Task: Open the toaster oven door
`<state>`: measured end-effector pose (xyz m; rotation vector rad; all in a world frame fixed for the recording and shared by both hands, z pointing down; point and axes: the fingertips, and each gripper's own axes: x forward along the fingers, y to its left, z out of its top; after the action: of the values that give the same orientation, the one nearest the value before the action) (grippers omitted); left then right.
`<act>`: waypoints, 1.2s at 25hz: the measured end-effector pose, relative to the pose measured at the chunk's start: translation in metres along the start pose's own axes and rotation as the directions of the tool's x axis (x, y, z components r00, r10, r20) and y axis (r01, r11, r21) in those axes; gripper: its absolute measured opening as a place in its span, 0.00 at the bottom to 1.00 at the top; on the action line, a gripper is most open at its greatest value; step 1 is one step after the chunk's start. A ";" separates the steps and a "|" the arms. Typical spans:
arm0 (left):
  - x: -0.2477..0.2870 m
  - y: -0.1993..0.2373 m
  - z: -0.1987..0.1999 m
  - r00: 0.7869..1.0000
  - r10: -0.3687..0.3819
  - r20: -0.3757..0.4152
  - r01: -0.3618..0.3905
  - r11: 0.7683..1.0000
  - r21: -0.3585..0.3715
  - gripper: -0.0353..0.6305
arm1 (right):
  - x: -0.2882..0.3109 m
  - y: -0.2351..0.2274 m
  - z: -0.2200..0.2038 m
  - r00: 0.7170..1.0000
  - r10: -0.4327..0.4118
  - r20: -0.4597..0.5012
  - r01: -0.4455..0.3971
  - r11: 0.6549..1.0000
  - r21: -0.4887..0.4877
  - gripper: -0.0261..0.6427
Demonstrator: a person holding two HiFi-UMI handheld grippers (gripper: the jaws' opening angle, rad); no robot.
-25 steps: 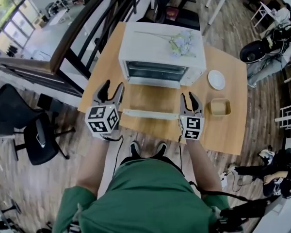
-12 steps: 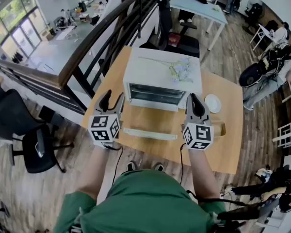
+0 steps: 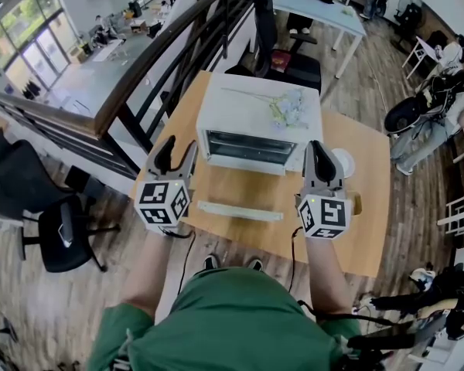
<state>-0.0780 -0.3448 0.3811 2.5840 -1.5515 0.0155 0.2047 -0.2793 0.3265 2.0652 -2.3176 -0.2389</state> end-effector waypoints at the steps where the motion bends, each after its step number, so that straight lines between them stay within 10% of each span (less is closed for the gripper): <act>1: -0.001 -0.002 -0.001 1.000 0.000 -0.003 0.000 1.000 0.005 0.40 | -0.001 -0.001 -0.002 1.000 -0.002 -0.004 0.002 1.000 0.005 0.10; 30: -0.008 -0.033 -0.013 0.999 0.035 -0.037 -0.033 0.998 0.051 0.40 | -0.011 -0.024 -0.019 0.999 0.036 -0.011 -0.036 0.998 0.050 0.10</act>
<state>-0.0520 -0.3215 0.3895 2.5792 -1.6014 0.1069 0.2315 -0.2730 0.3433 2.0386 -2.3753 -0.1691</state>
